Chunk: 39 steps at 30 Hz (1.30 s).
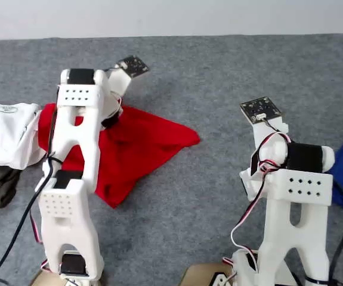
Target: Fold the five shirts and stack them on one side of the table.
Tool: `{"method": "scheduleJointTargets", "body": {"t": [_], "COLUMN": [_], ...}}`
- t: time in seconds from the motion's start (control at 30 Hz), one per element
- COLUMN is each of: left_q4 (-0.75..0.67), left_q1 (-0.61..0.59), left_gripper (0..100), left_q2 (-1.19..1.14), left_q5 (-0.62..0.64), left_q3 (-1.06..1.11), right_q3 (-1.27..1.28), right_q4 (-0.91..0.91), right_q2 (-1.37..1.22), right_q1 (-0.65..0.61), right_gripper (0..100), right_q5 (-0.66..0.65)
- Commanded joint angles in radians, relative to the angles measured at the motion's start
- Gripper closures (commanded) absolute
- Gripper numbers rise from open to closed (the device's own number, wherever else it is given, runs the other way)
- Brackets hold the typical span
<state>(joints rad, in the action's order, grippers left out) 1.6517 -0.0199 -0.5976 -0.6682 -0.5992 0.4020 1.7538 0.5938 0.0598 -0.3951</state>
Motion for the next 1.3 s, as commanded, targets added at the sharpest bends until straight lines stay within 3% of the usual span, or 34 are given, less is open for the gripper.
{"method": "scheduleJointTargets", "body": {"t": [0.0, 0.23, 0.6, 0.7, 0.9, 1.27], "left_q4": [0.052, 0.092, 0.063, 0.057, 0.103, 0.064], "left_q1": [0.006, 0.060, 0.400, 0.411, 0.381, 0.358], "left_gripper": [100, 100, 99, 97, 82, 81], "left_q2": [0.115, 0.267, 0.387, 0.347, 0.267, 0.239], "left_q5": [0.003, 0.103, 0.514, 0.505, 0.453, 0.288], "left_q3": [-0.042, -0.036, -0.035, -0.035, -0.019, 0.177], "right_q3": [-0.006, -0.006, -0.006, -0.006, -0.006, -0.006], "right_q4": [0.041, 0.041, 0.039, 0.039, 0.039, 0.039], "right_q2": [0.024, 0.024, 0.024, 0.025, 0.024, 0.024], "right_q1": [-0.007, -0.008, -0.010, -0.010, -0.010, -0.008], "right_gripper": [98.7, 98.7, 98.7, 98.7, 98.7, 98.7], "right_q5": [0.011, 0.009, 0.006, 0.006, 0.005, 0.005]}}
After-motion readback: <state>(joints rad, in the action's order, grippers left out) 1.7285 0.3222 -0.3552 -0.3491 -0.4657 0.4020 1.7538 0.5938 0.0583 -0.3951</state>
